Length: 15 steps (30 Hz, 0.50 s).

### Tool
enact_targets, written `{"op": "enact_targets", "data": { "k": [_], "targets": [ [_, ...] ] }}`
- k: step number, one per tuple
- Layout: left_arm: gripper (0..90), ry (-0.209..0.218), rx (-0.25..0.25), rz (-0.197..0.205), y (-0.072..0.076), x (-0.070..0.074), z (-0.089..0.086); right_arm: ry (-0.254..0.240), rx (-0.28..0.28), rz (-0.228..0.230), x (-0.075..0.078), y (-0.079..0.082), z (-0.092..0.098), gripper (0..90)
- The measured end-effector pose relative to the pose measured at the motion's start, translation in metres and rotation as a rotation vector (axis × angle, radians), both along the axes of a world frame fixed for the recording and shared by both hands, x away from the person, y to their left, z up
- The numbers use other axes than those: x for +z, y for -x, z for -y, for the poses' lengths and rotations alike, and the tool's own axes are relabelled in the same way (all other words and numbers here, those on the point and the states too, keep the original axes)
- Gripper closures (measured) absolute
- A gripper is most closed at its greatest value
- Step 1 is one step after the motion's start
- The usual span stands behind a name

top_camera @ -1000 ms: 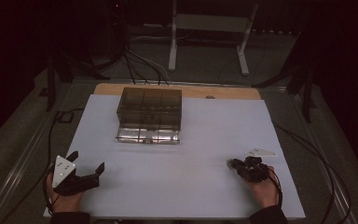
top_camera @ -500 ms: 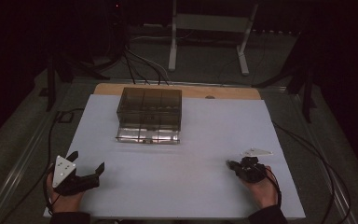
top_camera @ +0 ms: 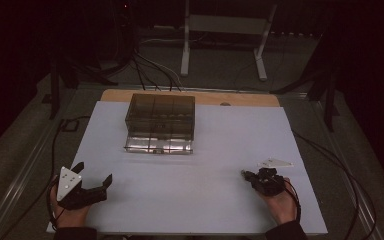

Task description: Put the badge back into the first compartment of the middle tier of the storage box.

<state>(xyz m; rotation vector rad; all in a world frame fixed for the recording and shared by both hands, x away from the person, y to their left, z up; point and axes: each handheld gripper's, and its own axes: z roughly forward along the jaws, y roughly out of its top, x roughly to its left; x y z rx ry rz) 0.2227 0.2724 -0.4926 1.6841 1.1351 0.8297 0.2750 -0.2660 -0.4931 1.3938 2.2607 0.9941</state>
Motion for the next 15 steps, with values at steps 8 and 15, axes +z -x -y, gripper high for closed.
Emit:
{"op": "enact_targets", "data": {
  "k": [8, 15],
  "targets": [
    [0.6, 0.002, -0.002, -0.001, 0.000, 0.000, 0.000, -0.011, 0.006, 0.026, 0.010, 0.000, -0.004, 87.7],
    [0.6, -0.002, -0.004, -0.003, 0.000, 0.000, 0.001, -0.017, 0.007, 0.036, 0.015, 0.000, -0.008, 87.7]
  ]
}}
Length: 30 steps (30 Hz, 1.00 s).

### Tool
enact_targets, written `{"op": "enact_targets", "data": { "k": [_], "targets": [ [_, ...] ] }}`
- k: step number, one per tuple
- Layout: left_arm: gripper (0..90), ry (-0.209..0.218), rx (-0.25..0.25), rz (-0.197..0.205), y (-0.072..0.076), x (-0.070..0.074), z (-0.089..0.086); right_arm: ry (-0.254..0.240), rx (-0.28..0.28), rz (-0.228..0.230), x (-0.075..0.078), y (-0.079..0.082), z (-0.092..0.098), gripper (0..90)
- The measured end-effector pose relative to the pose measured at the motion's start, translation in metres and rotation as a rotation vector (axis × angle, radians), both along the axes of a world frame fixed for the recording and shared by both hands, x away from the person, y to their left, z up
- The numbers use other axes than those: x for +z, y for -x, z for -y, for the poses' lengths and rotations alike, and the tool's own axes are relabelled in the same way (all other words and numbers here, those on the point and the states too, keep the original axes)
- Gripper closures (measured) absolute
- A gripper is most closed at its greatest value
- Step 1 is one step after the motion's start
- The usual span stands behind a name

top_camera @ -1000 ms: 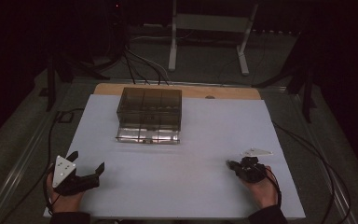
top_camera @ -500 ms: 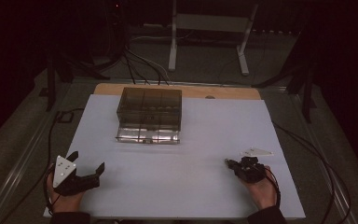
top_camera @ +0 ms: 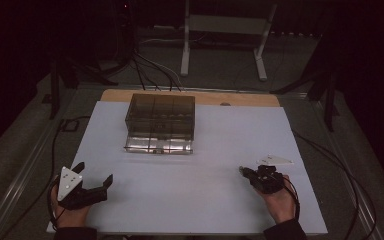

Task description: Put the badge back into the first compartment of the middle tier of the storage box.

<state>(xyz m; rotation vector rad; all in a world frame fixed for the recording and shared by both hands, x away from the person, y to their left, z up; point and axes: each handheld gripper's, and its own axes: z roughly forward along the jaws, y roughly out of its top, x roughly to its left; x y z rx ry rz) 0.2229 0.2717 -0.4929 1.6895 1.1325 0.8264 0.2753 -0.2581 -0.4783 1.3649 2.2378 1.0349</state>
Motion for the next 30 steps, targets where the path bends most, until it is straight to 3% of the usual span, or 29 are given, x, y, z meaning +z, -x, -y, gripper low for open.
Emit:
{"op": "enact_targets", "data": {
  "k": [30],
  "targets": [
    [1.1, -0.007, 0.003, 0.005, 0.000, 0.000, 0.001, -0.027, 0.039, 0.033, 0.018, -0.008, -0.025, 87.7]
  ]
}}
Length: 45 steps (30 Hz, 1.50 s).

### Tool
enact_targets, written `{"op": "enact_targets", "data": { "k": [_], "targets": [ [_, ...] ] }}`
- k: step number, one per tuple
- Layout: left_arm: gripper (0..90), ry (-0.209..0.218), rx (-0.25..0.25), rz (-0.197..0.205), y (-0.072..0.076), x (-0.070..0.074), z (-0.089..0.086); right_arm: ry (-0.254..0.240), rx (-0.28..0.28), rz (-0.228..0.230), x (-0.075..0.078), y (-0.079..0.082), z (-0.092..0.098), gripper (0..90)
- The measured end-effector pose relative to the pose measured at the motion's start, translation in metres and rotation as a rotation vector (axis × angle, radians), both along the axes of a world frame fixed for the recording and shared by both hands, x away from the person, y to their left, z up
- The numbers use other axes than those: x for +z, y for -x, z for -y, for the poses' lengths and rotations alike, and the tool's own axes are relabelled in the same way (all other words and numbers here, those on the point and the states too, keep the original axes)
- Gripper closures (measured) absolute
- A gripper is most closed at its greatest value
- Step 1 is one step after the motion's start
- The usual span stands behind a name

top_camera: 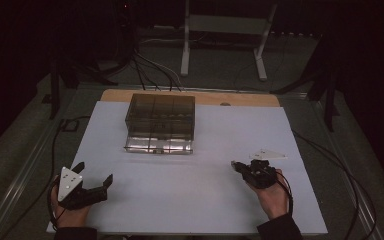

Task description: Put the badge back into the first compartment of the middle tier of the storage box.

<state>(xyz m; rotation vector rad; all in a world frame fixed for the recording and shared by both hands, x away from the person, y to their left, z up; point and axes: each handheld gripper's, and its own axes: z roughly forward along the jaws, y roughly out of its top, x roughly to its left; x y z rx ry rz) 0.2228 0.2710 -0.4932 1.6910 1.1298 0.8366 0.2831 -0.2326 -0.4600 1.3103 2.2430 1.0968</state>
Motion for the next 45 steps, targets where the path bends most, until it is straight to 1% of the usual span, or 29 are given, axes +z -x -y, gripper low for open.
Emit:
{"op": "enact_targets", "data": {
  "k": [17, 28, 45],
  "targets": [
    [1.0, -0.002, -0.003, -0.001, 0.000, 0.000, 0.001, -0.017, 0.029, 0.021, 0.012, -0.008, -0.020, 87.7],
    [1.0, -0.007, -0.005, -0.002, 0.000, 0.000, 0.001, -0.019, 0.041, 0.034, 0.018, -0.011, -0.026, 87.7],
    [1.1, -0.006, -0.006, -0.002, 0.000, -0.001, 0.002, -0.045, 0.055, 0.043, 0.023, -0.015, -0.039, 87.7]
  ]
}}
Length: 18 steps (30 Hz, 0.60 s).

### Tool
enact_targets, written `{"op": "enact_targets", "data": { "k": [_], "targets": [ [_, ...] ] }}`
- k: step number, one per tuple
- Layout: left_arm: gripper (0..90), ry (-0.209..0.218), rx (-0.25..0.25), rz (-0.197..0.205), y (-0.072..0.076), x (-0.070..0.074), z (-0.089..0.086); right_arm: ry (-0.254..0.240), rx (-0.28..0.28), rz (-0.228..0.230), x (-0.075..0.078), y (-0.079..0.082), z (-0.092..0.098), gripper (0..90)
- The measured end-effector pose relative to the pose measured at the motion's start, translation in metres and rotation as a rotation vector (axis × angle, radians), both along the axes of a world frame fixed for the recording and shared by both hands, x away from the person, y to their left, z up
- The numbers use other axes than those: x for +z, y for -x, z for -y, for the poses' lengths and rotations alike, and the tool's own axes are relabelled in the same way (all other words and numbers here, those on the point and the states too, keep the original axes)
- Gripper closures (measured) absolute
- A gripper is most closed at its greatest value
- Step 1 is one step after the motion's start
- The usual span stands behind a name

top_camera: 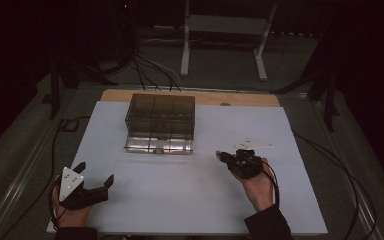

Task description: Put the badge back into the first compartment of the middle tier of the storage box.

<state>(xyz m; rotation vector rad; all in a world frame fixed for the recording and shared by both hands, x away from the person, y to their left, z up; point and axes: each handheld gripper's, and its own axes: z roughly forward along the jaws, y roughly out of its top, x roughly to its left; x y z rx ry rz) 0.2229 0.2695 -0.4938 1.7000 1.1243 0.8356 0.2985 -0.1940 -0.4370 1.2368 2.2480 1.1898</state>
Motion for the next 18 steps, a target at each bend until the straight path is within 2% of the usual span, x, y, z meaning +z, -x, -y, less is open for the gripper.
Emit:
{"op": "enact_targets", "data": {
  "k": [18],
  "targets": [
    [1.0, 0.001, -0.004, 0.000, 0.000, 0.000, 0.001, -0.015, 0.034, 0.011, 0.010, -0.012, -0.023, 87.7]
  ]
}}
